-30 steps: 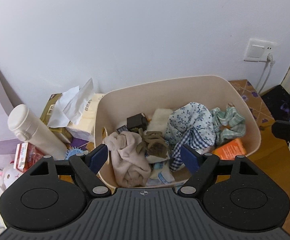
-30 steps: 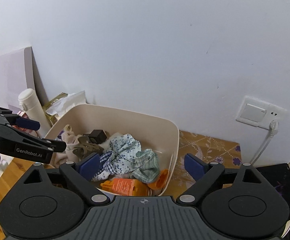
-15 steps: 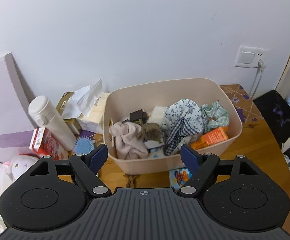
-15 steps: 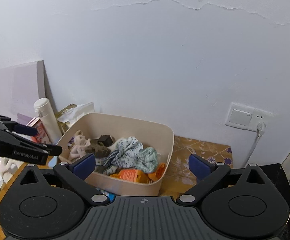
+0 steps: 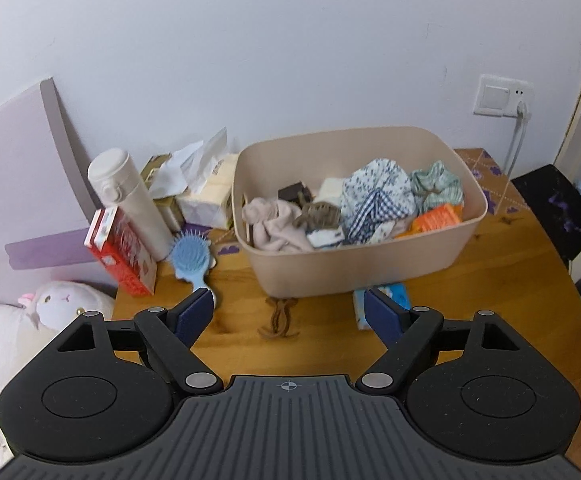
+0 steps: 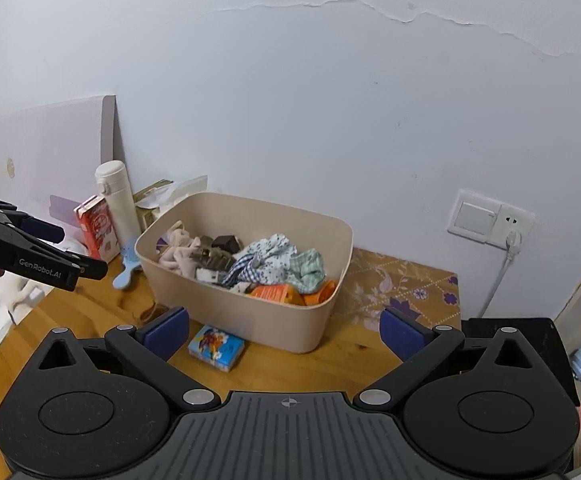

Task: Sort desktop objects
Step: 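Move both tools back over the table toward the remaining items, then grasp the light-brown claw clip with the left tool while the right tool grasps the blue tissue pack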

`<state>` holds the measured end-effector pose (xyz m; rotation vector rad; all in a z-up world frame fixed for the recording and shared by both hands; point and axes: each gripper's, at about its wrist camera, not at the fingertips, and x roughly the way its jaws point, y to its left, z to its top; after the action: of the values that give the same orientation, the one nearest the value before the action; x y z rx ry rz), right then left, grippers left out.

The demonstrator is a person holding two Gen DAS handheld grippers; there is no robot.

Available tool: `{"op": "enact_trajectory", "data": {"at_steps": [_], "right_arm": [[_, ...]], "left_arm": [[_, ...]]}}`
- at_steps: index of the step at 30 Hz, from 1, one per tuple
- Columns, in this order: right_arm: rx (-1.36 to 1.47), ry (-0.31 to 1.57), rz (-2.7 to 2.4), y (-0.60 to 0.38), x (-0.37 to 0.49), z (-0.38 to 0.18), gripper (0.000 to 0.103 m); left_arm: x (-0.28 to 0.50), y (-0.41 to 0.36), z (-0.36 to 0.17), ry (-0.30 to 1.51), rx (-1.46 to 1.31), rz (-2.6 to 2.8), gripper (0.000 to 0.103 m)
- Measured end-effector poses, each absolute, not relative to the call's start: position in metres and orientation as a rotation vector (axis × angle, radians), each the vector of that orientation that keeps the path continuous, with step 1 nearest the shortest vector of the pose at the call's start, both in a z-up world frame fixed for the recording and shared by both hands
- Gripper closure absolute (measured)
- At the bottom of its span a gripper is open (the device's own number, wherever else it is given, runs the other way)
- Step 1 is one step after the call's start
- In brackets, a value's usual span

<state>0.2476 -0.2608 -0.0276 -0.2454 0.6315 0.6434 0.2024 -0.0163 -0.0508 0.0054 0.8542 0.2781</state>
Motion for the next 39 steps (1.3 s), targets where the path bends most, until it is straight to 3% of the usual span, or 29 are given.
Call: {"op": "enact_trajectory", "data": {"at_steps": [20,39], "right_arm": [[-0.282,0.633,0.66,-0.24,0.207,-0.079,0.0],[-0.32,0.708,0.636,-0.178,0.228,-0.154,0.0]], "left_arm": [[0.167,0.012,-0.121,0.926,0.038,0.262,0.019],[0.197,0.069,-0.176,0.991,-0.086,0.199,0.019]]}}
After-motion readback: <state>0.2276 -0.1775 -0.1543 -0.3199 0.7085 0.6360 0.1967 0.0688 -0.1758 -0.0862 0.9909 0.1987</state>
